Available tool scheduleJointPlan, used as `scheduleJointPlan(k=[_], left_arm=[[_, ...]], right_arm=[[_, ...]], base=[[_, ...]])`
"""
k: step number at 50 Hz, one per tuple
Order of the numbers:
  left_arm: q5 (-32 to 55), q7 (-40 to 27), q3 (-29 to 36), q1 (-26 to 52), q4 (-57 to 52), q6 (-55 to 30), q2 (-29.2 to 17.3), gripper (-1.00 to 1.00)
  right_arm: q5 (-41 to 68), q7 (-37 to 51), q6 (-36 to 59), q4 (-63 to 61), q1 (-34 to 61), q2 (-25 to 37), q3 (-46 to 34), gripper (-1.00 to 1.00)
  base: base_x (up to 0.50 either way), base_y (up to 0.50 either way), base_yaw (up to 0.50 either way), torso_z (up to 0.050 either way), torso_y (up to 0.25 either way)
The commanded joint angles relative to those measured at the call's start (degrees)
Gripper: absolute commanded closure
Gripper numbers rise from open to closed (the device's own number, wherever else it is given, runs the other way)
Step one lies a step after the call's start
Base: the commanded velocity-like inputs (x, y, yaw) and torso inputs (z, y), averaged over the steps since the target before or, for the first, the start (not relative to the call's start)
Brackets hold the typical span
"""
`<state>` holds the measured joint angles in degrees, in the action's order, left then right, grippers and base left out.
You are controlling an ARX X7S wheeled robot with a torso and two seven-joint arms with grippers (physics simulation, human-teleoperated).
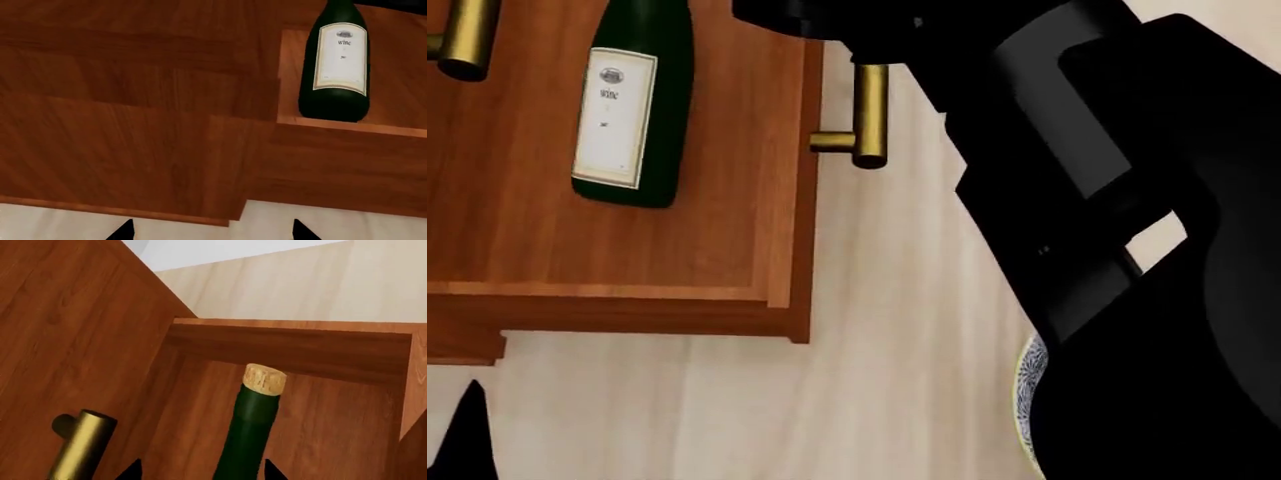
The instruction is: Put the wine bottle in the bottom drawer of the cabinet.
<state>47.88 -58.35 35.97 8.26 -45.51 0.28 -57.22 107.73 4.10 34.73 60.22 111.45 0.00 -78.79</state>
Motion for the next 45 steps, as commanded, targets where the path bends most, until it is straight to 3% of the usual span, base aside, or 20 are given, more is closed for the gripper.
scheduleJointPlan(k=[1, 27, 28, 45], left_arm=[[-0.26, -0.08, -0.19, -0.32, 0.13, 0.3, -0.07, -1.0], [-0.43, -0.38, -0.34, -0.47, -0.23, 0.12, -0.08, -1.0], [-0.44, -0.34, -0.37, -0.54, -0.27, 0.23, -0.11, -1.0], [-0.49, -0.19, -0.3, -0.42, -0.07, -0.03, 0.18, -1.0]], right_arm=[[6.67, 5.23, 6.41, -1.44, -7.8, 0.0, -13.69, -1.0], [6.67, 5.23, 6.41, -1.44, -7.8, 0.0, -13.69, -1.0], [1.46, 9.24, 8.95, 1.29, -6.14, 0.0, -13.56, -1.0], [3.02, 5.82, 8.76, 2.54, -2.07, 0.0, -13.85, -1.0]], base=[[0.0, 0.0, 0.0, 0.0, -0.012], [0.0, 0.0, 0.0, 0.0, -0.012], [0.0, 0.0, 0.0, 0.0, -0.012], [0.0, 0.0, 0.0, 0.0, -0.007]])
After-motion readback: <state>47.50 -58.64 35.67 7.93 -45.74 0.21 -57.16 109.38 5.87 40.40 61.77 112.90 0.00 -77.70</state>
